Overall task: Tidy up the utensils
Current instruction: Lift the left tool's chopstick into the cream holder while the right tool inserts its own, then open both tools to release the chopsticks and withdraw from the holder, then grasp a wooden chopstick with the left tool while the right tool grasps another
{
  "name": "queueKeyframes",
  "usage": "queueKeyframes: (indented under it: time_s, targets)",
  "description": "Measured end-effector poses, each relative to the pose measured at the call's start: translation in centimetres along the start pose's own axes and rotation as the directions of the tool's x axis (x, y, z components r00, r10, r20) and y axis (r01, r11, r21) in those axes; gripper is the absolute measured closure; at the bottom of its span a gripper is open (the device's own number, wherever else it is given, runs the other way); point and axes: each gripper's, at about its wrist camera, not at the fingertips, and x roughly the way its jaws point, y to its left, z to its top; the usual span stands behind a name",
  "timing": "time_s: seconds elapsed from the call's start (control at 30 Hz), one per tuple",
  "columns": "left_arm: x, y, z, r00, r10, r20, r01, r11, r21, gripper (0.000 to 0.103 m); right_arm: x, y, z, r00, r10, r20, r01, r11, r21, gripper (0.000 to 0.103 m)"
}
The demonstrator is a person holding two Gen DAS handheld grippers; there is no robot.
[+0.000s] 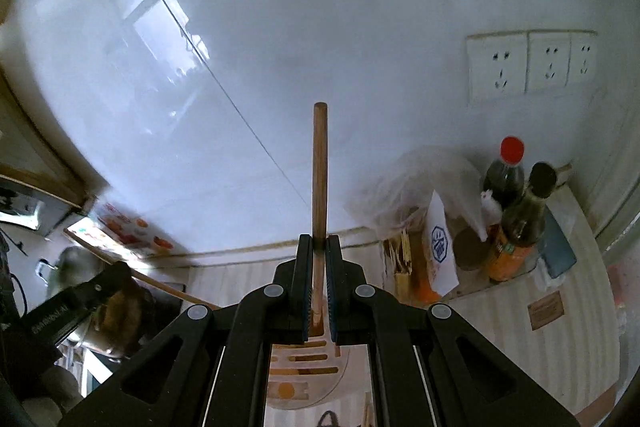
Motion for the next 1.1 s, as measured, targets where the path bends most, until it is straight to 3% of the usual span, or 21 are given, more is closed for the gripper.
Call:
queueKeyframes:
  time_s: [0.17, 0.27, 0.3, 0.33, 0.37, 0.4, 0.43, 0.53, 0.6, 0.77, 0.83, 0.9, 0.97, 1.1]
  targets:
    - [1.4, -0.4, -0.5, 0.999, -0.001, -0.049, 0.003, 0.999, 0.037, 0.098, 2.4, 0.1, -0.7, 0.999, -0.009, -0.047, 0.008, 1.000, -0.012, 0.097]
    - [-0.1, -1.0, -0.3, 0.999, 0.020, -0.038, -0.018, 0.998, 0.054, 0.092, 3.3, 0.2, -0.6, 0.995, 0.014, -0.096, -0.015, 1.000, -0.014, 0.096]
    - [-0.9, -1.2, -0.2, 0.999, 0.028, -0.017, -0.027, 0.998, 0.064, 0.084, 3.3, 0.0, -0.6, 0.994, 0.028, -0.108, -0.028, 1.000, -0.001, 0.094]
    - [-1.5, -1.3, -0.1, 0.999, 0.040, 0.003, -0.040, 0.997, 0.071, 0.075, 3.1, -0.1, -0.6, 0.994, 0.037, -0.106, -0.036, 0.999, 0.011, 0.085]
    - [-2.5, -1.2, 0.1, 0.998, 0.058, 0.031, -0.060, 0.996, 0.072, 0.049, 2.7, -0.3, -0.5, 0.994, 0.041, -0.097, -0.039, 0.999, 0.023, 0.076]
    - [-3.3, -1.0, 0.1, 0.996, 0.065, 0.055, -0.069, 0.995, 0.067, 0.027, 2.3, -0.4, -0.6, 0.995, 0.043, -0.091, -0.040, 0.999, 0.030, 0.057]
    - [-4.2, -0.7, 0.1, 0.994, 0.071, 0.087, -0.076, 0.995, 0.062, 0.021, 1.8, -0.5, -0.6, 0.996, 0.044, -0.084, -0.041, 0.999, 0.035, 0.048]
    - [-5.8, 0.5, -0.1, 0.985, 0.111, 0.135, -0.120, 0.991, 0.057, 0.017, 0.3, -1.0, -0.9, 0.998, 0.030, -0.062, -0.028, 0.999, 0.043, 0.048]
    - [-6.2, 1.4, -0.9, 0.981, 0.137, 0.140, -0.146, 0.988, 0.055, 0.000, -0.7, -1.6, -1.5, 0.998, 0.013, -0.058, -0.010, 0.998, 0.055, 0.048]
    - [-6.0, 3.5, -3.9, 0.964, 0.227, 0.140, -0.239, 0.968, 0.074, 0.000, -2.1, -3.1, -4.2, 0.998, -0.038, -0.052, 0.041, 0.998, 0.056, 0.042]
    - [-5.3, 4.4, -5.4, 0.959, 0.260, 0.111, -0.270, 0.960, 0.080, 0.000, -2.1, -3.8, -5.8, 0.998, -0.045, -0.054, 0.048, 0.997, 0.054, 0.030]
    - [-3.8, 5.3, -7.4, 0.949, 0.307, 0.070, -0.313, 0.945, 0.098, 0.000, -1.7, -4.4, -7.6, 0.996, -0.058, -0.074, 0.061, 0.997, 0.048, 0.027]
    - [-2.0, 6.4, -9.8, 0.929, 0.370, 0.020, -0.370, 0.923, 0.108, 0.000, -0.6, -5.1, -9.8, 0.990, -0.075, -0.121, 0.080, 0.996, 0.033, 0.027]
    - [2.1, 8.2, -14.6, 0.903, 0.418, -0.099, -0.403, 0.904, 0.144, 0.000, 2.9, -6.5, -15.2, 0.958, -0.111, -0.266, 0.117, 0.993, 0.007, 0.027]
